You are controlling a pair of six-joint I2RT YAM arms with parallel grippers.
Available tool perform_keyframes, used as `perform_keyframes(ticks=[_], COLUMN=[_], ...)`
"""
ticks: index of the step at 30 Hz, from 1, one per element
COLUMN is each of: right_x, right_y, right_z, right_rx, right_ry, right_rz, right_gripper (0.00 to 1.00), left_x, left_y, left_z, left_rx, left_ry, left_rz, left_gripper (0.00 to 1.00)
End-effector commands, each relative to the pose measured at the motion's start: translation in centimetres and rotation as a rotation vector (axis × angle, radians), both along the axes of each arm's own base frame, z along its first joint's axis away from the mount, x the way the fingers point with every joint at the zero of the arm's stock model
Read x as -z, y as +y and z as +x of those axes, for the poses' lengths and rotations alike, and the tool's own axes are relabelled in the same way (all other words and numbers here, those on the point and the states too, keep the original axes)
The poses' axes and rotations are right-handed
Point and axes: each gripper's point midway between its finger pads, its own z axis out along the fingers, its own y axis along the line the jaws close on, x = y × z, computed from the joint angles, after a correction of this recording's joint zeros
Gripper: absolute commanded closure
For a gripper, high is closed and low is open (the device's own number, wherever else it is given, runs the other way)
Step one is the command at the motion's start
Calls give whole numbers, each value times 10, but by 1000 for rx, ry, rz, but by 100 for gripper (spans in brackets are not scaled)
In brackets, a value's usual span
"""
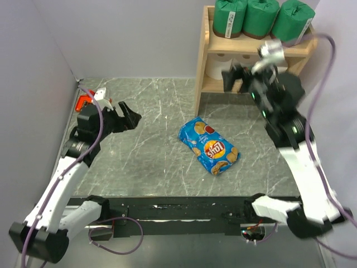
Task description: Place and organize the paper towels onto the shelf
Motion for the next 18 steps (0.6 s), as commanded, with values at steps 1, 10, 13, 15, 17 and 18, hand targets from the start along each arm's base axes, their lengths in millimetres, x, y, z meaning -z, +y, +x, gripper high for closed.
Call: perform_keyframes(ticks=[1,10,13,15,17,18], right_x=[61,151,169,178,183,185], right_y=[2,-1,-8,-12,-16,-18], right_z=[-51,-113,-120,-120,-119,-118], right_rx=[-69,-137,-98,-68,-38,-24], right_ry=[190,346,382,399,409,417], right_rz=[151,302,348,350,355,371], right_gripper=[1,1,1,0,0,1], left_x=[-57,-72,-70,-63,-59,-57], left_y=[-34,-64,-65,-64,-65,-65], left_z=[-27,-66,-73,-73,-75,-75], left_rx=[201,362,374,370,373,371], left_ry=[-260,-362,-377,-358,-347,-344], left_rz=[-14,-51,-71,-67,-63,-57], left_gripper=[4,4,4,4,4,4])
